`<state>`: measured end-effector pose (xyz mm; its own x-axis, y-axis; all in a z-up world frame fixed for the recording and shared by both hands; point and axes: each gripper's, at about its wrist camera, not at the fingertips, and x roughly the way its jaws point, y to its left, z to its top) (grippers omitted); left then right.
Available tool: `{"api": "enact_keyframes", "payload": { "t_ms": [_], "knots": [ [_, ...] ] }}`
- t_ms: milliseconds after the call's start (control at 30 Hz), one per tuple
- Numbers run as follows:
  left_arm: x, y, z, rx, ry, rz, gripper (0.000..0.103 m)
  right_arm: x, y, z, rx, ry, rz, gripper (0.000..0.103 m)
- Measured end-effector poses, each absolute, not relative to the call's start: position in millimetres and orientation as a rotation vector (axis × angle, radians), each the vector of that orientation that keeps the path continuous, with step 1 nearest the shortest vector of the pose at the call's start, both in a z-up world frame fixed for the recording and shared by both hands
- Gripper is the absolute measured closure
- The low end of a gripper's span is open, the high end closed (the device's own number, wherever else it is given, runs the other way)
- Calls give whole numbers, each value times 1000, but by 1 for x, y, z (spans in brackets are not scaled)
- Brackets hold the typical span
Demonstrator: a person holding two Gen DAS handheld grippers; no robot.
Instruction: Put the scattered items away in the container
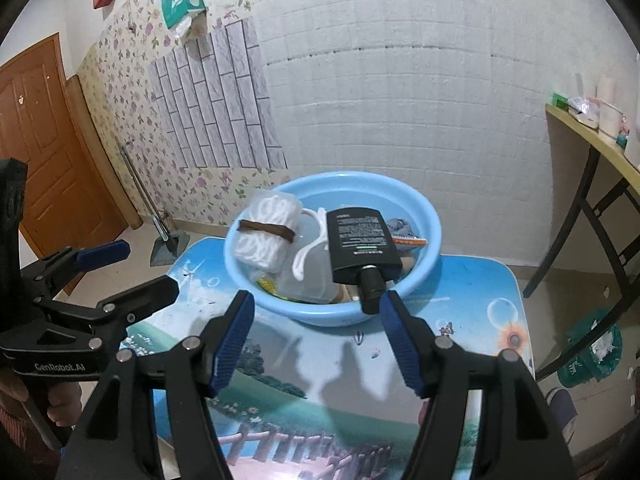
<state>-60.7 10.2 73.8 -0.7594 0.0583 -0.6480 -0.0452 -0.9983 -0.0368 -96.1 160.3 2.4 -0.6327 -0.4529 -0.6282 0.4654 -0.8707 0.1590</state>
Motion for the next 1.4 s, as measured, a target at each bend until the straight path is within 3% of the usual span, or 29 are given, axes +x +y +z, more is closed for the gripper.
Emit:
{"api": "enact_keyframes", "payload": {
  "t_ms": [467,667,1400],
  "knots": [
    [-18,10,100,-907,-50,2924,0,-49,163,41,811,5,-2453,35],
    [-11,8,106,-868,-87,2903,0,-47,164,40,817,-9,-2434,30],
    [-5,34,102,-875,-11,2823,0,-48,170,30,860,-47,-2443,30]
  ]
}}
